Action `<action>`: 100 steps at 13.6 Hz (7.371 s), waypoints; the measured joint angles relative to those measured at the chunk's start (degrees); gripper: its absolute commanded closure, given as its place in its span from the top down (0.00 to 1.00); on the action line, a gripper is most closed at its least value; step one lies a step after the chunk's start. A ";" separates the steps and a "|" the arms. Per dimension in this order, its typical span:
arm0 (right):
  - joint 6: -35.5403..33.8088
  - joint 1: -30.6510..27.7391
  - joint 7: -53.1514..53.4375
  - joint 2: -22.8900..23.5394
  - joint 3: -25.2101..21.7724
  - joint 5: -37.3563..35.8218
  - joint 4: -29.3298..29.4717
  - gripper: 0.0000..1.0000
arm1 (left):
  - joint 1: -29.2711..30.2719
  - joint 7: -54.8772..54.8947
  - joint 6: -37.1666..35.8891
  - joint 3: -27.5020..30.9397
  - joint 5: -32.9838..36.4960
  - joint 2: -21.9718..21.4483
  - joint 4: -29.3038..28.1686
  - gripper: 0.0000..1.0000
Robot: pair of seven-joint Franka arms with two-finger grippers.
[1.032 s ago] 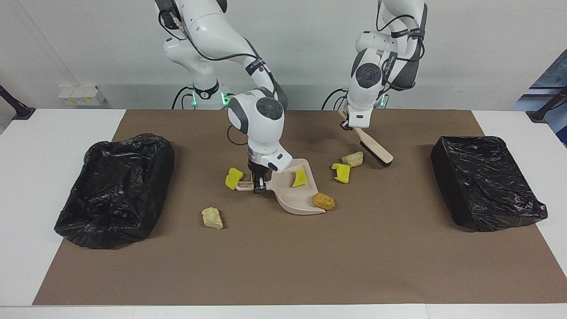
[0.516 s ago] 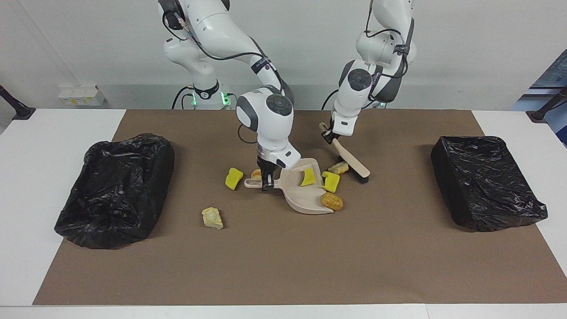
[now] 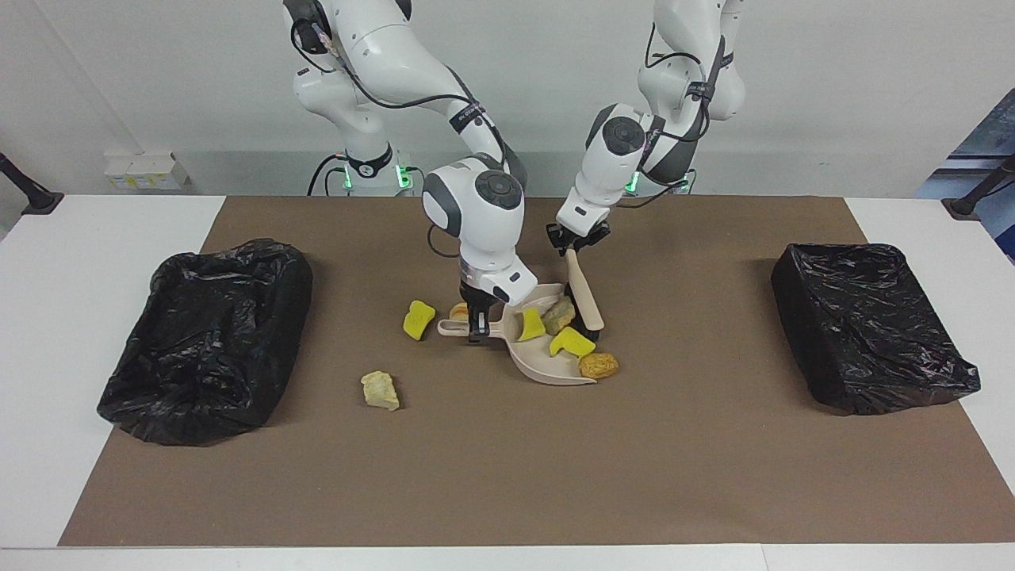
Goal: Sweep and dump trash in bin
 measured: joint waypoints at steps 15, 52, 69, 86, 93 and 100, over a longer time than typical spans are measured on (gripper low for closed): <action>-2.87 -1.00 1.07 0.25 0.14 -0.36 0.53 0.00 | 13.04 18.03 -11.59 1.93 2.86 -0.94 6.06 0.00; -9.18 -28.98 -30.45 -7.15 -0.23 -0.11 6.61 0.00 | -15.58 -18.56 -2.02 -0.43 7.93 -11.13 -12.32 0.00; -0.49 -52.66 -39.87 -15.44 -0.37 -31.20 -1.75 0.00 | -0.37 2.51 -10.47 1.58 7.53 -8.29 3.86 1.00; -0.98 -44.32 -31.60 -27.75 0.73 -24.90 -13.08 0.00 | 30.44 42.00 -46.22 2.25 13.26 -0.66 49.35 1.00; -7.23 -34.84 -15.24 -26.16 0.89 -8.98 -13.54 0.00 | 31.50 43.35 -46.45 2.34 13.26 0.23 50.45 1.00; -9.41 -23.32 16.45 -21.37 1.13 3.05 -13.73 0.00 | 31.91 43.55 -46.61 2.50 13.26 -0.04 50.60 1.00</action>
